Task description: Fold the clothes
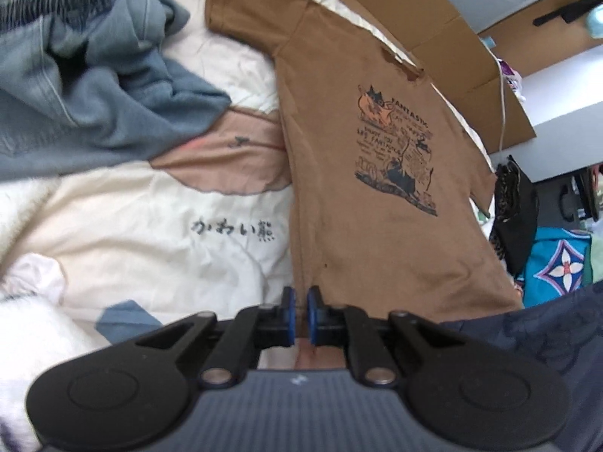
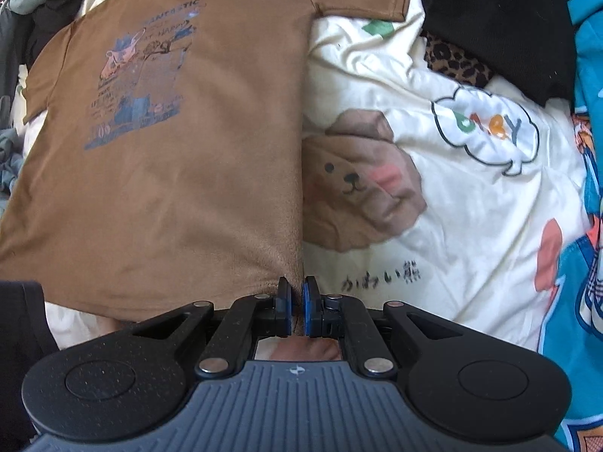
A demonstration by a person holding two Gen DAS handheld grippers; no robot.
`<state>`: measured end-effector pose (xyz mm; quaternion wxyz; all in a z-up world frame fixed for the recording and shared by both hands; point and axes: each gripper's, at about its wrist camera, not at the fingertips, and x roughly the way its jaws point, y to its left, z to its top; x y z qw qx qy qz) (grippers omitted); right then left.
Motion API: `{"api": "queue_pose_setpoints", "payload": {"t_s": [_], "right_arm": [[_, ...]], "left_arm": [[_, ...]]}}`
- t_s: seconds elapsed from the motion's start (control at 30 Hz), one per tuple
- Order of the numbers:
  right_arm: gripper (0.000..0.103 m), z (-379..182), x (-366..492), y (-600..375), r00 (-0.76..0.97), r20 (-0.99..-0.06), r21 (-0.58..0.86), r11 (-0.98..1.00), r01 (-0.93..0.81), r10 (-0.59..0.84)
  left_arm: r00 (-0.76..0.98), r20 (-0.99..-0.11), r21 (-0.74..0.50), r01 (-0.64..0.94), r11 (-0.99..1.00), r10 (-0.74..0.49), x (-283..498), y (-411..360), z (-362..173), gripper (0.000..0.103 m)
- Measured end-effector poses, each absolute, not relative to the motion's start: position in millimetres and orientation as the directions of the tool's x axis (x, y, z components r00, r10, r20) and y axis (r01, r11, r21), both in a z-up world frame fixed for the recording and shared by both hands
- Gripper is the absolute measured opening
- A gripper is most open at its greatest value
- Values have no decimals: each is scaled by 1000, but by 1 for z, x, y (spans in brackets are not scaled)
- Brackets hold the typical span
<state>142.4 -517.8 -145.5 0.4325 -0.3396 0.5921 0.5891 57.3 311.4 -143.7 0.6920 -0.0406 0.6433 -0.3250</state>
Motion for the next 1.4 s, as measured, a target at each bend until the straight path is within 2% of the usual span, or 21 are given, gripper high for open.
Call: {"api": "queue_pose_setpoints", "payload": {"t_s": [0.27, 0.6, 0.77, 0.8, 0.83, 0.87, 1.03, 1.3, 1.33, 1.4], "right_arm": [[4, -167, 140, -528, -388, -921, 390, 95, -916, 46], [5, -227, 121, -515, -351, -936, 347, 90, -934, -34], [14, -256, 124, -508, -392, -917, 379, 156, -912, -69], [18, -259, 127, -506, -397, -915, 382, 172, -908, -63], [30, -261, 129, -505, -404, -913, 388, 189, -902, -56], [36, -263, 132, -504, -410, -911, 393, 206, -896, -49], [44, -279, 136, -505, -443, -896, 423, 242, -874, -34], [44, -312, 111, -513, -460, -887, 444, 213, -870, -32], [42, -313, 108, -514, -457, -889, 443, 208, -872, -22], [26, -309, 102, -516, -456, -890, 446, 179, -877, -18]], "left_arm": [[-30, -885, -441, 373, 816, -464, 67, 319, -142, 7], [-59, -938, -340, 350, 873, -342, 67, 321, -201, 7], [-89, -949, -313, 330, 890, -301, 64, 320, -233, 7], [-92, -950, -311, 330, 891, -298, 63, 320, -237, 7], [-92, -952, -306, 336, 891, -292, 62, 320, -238, 7], [-91, -954, -300, 342, 891, -287, 61, 319, -240, 7], [-88, -956, -292, 353, 889, -279, 63, 317, -243, 7], [-82, -958, -288, 333, 898, -276, 63, 316, -256, 7], [-84, -957, -289, 325, 900, -277, 62, 317, -257, 7], [-85, -955, -297, 311, 903, -284, 61, 320, -256, 7]]}}
